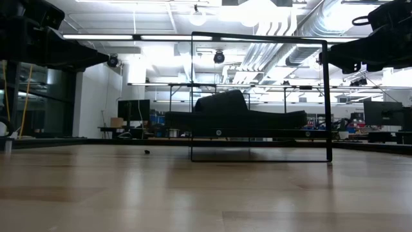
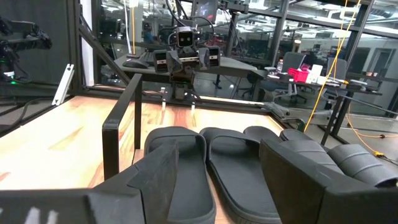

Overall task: Pick and place slides into the shelf
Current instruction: Return to Home Position

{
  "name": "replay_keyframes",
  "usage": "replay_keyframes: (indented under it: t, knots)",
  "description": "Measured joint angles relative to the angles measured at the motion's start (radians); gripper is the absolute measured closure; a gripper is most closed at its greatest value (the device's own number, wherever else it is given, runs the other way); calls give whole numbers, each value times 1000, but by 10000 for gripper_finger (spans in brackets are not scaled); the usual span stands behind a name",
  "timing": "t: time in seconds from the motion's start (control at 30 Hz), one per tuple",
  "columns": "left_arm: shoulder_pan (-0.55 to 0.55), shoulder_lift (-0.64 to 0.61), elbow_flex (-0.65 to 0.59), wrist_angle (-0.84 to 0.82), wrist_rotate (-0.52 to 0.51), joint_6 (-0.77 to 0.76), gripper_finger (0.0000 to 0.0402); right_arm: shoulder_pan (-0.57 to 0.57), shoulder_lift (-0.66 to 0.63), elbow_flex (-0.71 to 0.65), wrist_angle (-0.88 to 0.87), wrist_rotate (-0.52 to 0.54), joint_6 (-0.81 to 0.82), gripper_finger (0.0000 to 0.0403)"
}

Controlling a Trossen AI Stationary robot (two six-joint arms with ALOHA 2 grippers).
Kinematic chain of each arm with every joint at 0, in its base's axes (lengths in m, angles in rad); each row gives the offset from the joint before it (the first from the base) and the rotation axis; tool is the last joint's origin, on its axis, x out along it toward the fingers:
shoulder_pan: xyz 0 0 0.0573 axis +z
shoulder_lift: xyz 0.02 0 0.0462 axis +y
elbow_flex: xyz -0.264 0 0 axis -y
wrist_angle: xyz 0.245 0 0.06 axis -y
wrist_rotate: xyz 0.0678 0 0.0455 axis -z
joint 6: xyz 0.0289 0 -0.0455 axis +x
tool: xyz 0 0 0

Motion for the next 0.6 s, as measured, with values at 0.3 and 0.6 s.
replay_keyframes:
  t: [0.3, 0.6]
  knots:
    - [0, 0, 0, 0, 0, 0, 174, 0, 0, 0, 0, 0, 0, 187]
    - [0, 0, 0, 0, 0, 0, 174, 0, 0, 0, 0, 0, 0, 187]
